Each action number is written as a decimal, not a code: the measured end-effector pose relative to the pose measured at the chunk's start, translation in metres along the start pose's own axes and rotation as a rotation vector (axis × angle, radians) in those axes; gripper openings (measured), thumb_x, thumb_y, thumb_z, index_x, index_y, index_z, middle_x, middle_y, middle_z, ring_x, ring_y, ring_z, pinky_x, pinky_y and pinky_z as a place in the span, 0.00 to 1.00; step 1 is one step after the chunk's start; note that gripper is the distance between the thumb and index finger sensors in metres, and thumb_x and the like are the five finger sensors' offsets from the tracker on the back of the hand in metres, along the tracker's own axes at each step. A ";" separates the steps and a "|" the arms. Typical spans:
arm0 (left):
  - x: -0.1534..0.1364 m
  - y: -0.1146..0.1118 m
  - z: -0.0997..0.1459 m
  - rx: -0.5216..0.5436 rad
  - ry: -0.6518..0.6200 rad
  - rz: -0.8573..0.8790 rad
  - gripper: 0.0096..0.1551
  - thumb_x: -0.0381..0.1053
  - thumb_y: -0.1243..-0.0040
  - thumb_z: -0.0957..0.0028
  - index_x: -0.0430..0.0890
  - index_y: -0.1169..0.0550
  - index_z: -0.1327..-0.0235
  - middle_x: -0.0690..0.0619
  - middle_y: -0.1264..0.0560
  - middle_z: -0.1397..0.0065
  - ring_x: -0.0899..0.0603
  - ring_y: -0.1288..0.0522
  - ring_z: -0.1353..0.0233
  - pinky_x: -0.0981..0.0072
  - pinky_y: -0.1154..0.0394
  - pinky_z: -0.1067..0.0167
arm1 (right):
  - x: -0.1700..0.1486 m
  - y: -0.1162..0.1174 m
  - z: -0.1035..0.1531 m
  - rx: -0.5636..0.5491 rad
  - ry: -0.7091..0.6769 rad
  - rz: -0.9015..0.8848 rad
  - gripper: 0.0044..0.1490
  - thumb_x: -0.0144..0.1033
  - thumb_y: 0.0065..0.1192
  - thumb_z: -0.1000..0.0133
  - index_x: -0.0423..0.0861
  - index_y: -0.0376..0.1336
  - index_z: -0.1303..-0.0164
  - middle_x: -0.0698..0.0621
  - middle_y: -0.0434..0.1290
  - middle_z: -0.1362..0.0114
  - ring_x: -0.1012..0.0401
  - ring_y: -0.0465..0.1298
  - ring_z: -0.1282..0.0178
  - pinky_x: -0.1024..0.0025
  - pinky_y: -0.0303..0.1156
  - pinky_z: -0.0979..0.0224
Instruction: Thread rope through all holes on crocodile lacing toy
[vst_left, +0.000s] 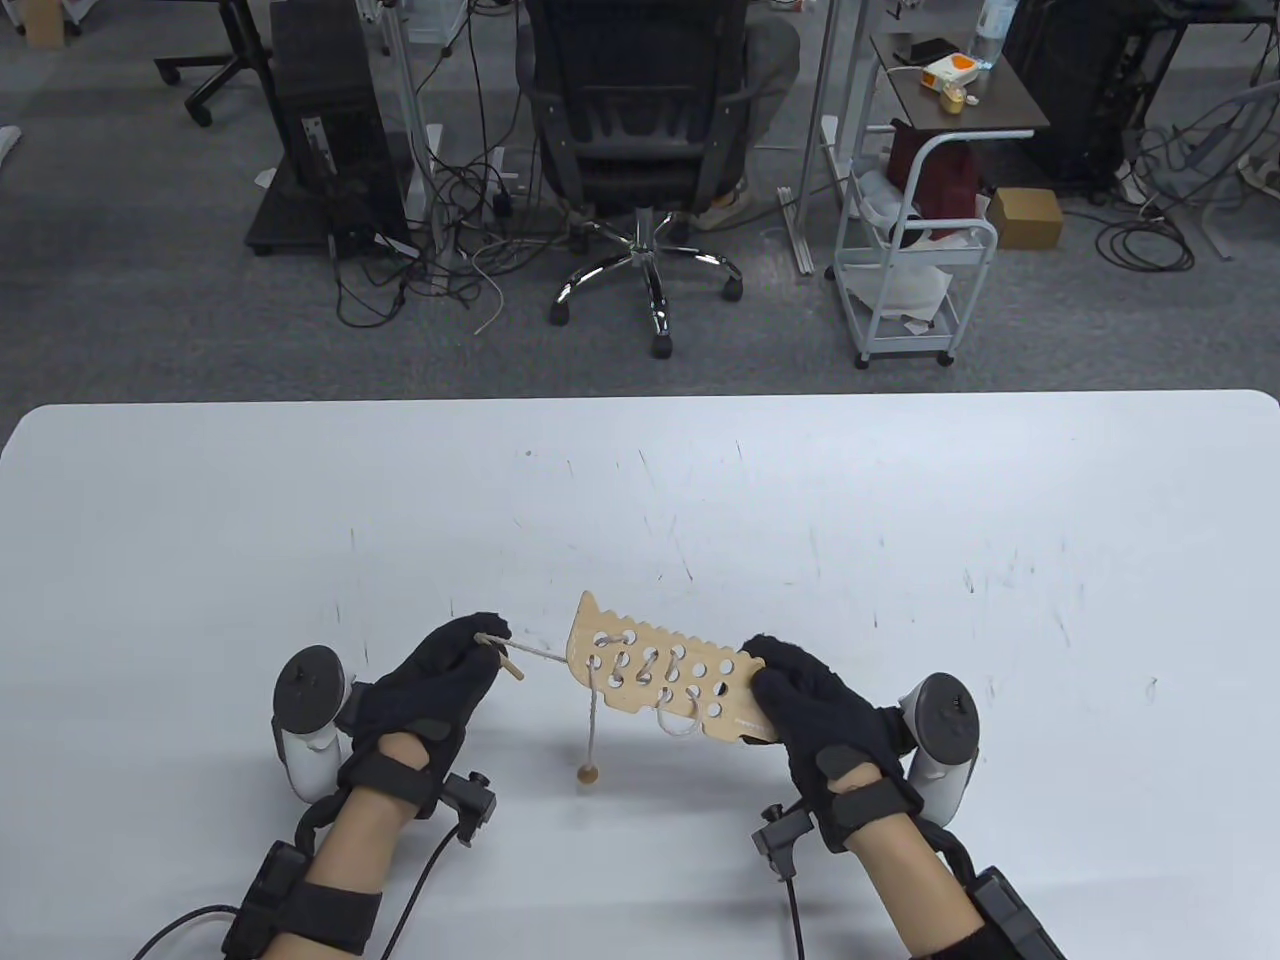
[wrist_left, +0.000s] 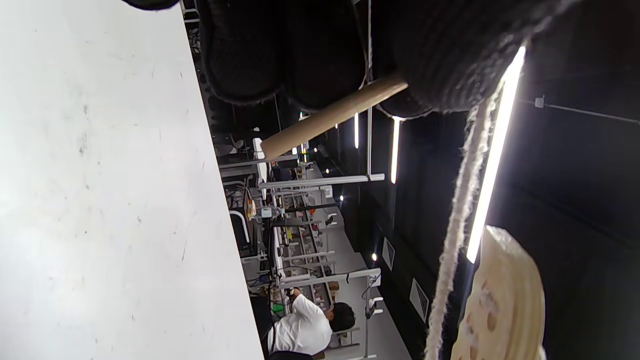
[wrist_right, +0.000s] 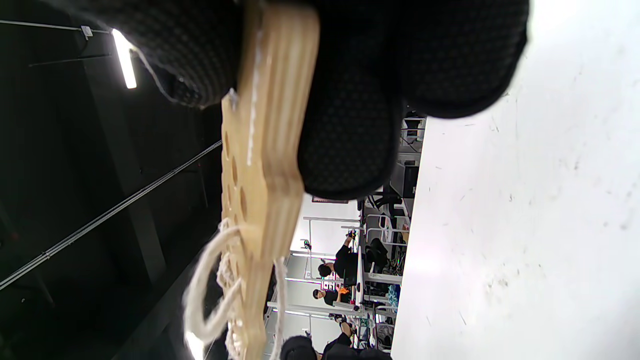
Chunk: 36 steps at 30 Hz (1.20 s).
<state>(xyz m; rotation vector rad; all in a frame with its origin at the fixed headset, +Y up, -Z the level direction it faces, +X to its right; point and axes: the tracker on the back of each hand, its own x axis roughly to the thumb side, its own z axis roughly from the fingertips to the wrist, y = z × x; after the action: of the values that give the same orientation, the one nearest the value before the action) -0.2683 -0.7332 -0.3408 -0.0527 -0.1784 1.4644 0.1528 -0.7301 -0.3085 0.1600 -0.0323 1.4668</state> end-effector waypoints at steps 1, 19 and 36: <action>-0.001 0.002 0.000 0.009 0.003 0.002 0.25 0.62 0.32 0.54 0.69 0.19 0.42 0.56 0.22 0.36 0.41 0.26 0.30 0.37 0.43 0.24 | 0.000 -0.001 0.000 -0.007 0.001 0.001 0.31 0.42 0.67 0.46 0.42 0.66 0.36 0.48 0.83 0.45 0.55 0.87 0.56 0.56 0.78 0.48; -0.002 0.041 0.002 0.173 0.005 0.069 0.25 0.62 0.33 0.54 0.69 0.20 0.41 0.57 0.23 0.36 0.42 0.27 0.30 0.37 0.43 0.24 | -0.003 -0.018 -0.006 -0.072 0.018 -0.007 0.31 0.42 0.67 0.46 0.42 0.66 0.35 0.48 0.83 0.45 0.55 0.87 0.56 0.56 0.78 0.48; 0.007 0.027 0.001 0.116 -0.032 -0.046 0.34 0.52 0.35 0.53 0.67 0.29 0.29 0.54 0.19 0.41 0.40 0.23 0.35 0.36 0.41 0.26 | 0.000 -0.006 -0.001 -0.023 -0.008 -0.001 0.31 0.42 0.67 0.47 0.41 0.66 0.36 0.47 0.83 0.46 0.54 0.87 0.56 0.55 0.78 0.49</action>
<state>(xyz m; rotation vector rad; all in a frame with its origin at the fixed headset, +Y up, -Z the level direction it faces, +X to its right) -0.2948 -0.7235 -0.3434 0.0684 -0.1197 1.4275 0.1582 -0.7306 -0.3104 0.1469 -0.0557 1.4640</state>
